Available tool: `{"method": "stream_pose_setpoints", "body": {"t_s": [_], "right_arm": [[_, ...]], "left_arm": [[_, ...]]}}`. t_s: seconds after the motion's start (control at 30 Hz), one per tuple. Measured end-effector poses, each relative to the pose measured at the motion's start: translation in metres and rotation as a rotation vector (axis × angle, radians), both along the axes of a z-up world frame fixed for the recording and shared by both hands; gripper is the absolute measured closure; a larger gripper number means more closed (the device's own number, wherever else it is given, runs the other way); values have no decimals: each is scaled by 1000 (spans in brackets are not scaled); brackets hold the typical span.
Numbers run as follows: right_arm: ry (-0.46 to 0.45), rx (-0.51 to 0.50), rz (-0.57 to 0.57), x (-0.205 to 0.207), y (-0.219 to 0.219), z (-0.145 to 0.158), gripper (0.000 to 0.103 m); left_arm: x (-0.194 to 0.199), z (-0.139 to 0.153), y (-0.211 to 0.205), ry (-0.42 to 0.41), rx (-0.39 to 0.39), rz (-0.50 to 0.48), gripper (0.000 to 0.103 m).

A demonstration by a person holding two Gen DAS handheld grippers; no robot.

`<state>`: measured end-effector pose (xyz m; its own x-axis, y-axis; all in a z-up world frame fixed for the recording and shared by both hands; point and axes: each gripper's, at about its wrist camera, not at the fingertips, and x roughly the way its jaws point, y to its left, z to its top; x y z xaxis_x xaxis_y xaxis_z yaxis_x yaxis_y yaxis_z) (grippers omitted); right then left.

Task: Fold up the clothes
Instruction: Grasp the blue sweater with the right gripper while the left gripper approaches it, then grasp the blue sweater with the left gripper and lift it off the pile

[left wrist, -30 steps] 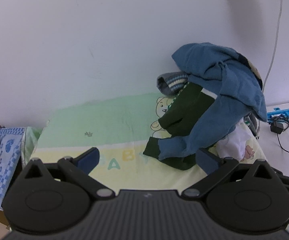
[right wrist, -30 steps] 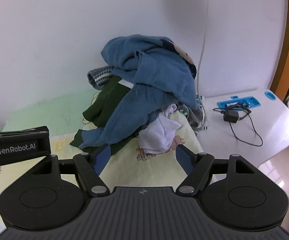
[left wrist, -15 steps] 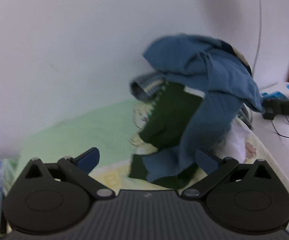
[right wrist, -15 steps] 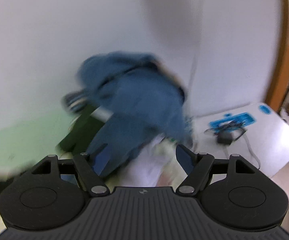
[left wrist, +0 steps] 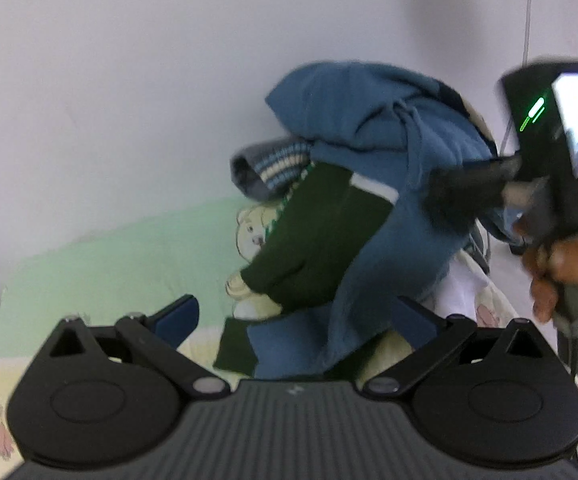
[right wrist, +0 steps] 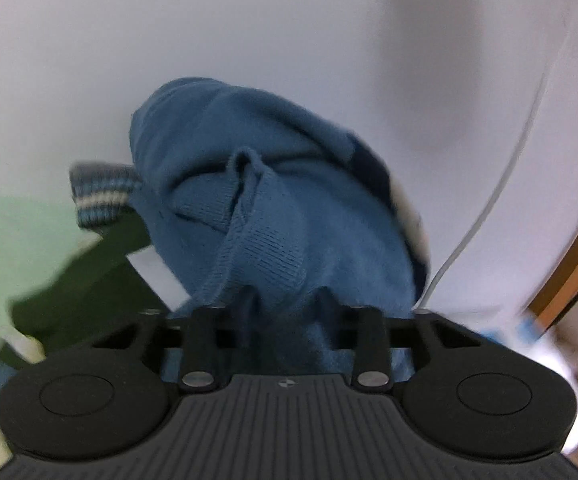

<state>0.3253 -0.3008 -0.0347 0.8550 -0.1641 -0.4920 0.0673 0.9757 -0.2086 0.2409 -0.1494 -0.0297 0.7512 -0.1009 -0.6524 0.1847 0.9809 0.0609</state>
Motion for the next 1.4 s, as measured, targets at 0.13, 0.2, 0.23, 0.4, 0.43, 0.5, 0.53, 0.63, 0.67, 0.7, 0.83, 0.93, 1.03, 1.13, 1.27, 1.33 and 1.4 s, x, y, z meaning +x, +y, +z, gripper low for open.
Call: {"method": "stream_pose_setpoints", "body": {"t_s": [0.13,0.2,0.23,0.4,0.43,0.5,0.53,0.63,0.67,0.7,0.83,0.93,1.03,1.13,1.27,1.33,1.4], "right_arm": [[-41,47,37,-22,-14,21,90],[-48,109,81,-39,-21,36,91],[-48,146,105,-47,-26,43,92],[-56,318,224,-90,-43,73,93],[-60,354,252,-97,-44,79,93],[-63,398,300,-115,-44,88,94],[-61,415,320,-123,-42,91,100],[-39,523,417,-149,-43,95,103],[-37,523,434,-157,-40,95,103],[-38,513,441,-164,-38,95,103],[-68,340,314,-154,-28,84,68],[-12,311,276,-122,-28,72,60],[30,279,281,-86,-15,71,55],[46,175,301,-53,15,72,39],[85,-3,352,-15,68,57,34],[113,-66,377,-1,85,47,33],[155,-188,375,11,98,30,32]], "left_arm": [[-5,-8,-4,12,19,-13,1],[-8,-8,-7,6,1,-22,1],[-10,-8,-8,1,-8,-28,1],[-26,-2,-27,-68,-2,-80,1],[-33,-1,-29,-77,-10,-100,1],[-45,-2,-34,-82,-9,-130,1],[-50,-3,-36,-79,-2,-141,1],[-69,-11,-34,-85,12,-150,1],[-73,-15,-34,-74,17,-152,1],[-77,-21,-33,-55,20,-158,1],[-72,-40,-31,24,-18,-138,1],[-60,-47,-36,45,-76,-106,1],[-41,-55,-52,1,-56,-44,1],[-17,-70,-69,-23,-4,3,1],[9,-92,-76,44,-36,37,1],[16,-97,-75,64,-69,60,1],[23,-99,-75,61,-81,56,3]]}}
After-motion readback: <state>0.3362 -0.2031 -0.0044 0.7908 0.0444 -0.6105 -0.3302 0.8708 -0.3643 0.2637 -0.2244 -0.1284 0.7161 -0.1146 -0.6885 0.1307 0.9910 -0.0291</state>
